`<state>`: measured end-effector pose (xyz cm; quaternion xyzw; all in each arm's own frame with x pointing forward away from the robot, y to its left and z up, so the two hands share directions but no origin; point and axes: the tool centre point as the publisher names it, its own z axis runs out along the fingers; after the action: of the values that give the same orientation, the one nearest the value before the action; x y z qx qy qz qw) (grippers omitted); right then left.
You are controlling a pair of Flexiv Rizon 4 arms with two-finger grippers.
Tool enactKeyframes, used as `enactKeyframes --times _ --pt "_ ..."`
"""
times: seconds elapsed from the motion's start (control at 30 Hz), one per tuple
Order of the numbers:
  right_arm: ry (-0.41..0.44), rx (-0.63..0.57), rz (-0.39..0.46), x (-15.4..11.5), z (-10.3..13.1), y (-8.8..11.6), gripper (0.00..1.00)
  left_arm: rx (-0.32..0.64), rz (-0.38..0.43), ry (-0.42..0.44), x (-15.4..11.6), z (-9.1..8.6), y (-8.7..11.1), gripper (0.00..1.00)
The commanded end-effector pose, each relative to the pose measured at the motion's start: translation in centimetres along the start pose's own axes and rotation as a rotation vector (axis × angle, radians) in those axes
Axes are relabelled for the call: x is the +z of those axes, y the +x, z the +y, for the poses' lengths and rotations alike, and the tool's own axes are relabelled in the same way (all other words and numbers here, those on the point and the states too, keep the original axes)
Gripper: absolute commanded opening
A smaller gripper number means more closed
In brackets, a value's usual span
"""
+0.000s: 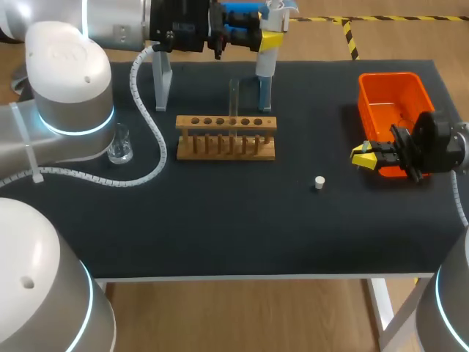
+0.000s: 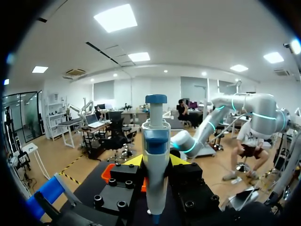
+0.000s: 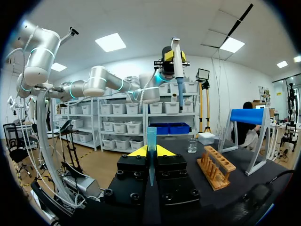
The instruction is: Invert the test tube, pick up the pipette, mount the tip to pipette, aspirate from beaker and dispense into the tube, eject the tip, return the pipette, and cap with the stopper.
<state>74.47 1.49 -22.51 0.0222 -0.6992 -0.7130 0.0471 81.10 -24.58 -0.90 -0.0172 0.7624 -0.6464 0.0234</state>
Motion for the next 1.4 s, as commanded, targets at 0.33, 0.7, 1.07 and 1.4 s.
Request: enactKeyframes --times 0.33,0.7,1.07,1.4 --pt "0.0 -0.001 0.001 -0.1 0.0 0.0 0.0 0.0 0.0 0.001 0.0 0.0 0.0 0.0" --pt "-0.011 -0.009 0.036 3.9 0.2 -2.2 0.0 0.0 0.0 0.001 0.0 0.0 0.0 0.0" --pt "0.002 -0.03 0.053 7.4 0.4 -4.1 0.0 0.0 0.0 0.001 0.0 0.0 0.0 0.0" --pt "-0.007 -0.048 0.078 10.9 1.3 -4.7 0.0 0.0 0.0 0.001 0.0 0.0 0.0 0.0"
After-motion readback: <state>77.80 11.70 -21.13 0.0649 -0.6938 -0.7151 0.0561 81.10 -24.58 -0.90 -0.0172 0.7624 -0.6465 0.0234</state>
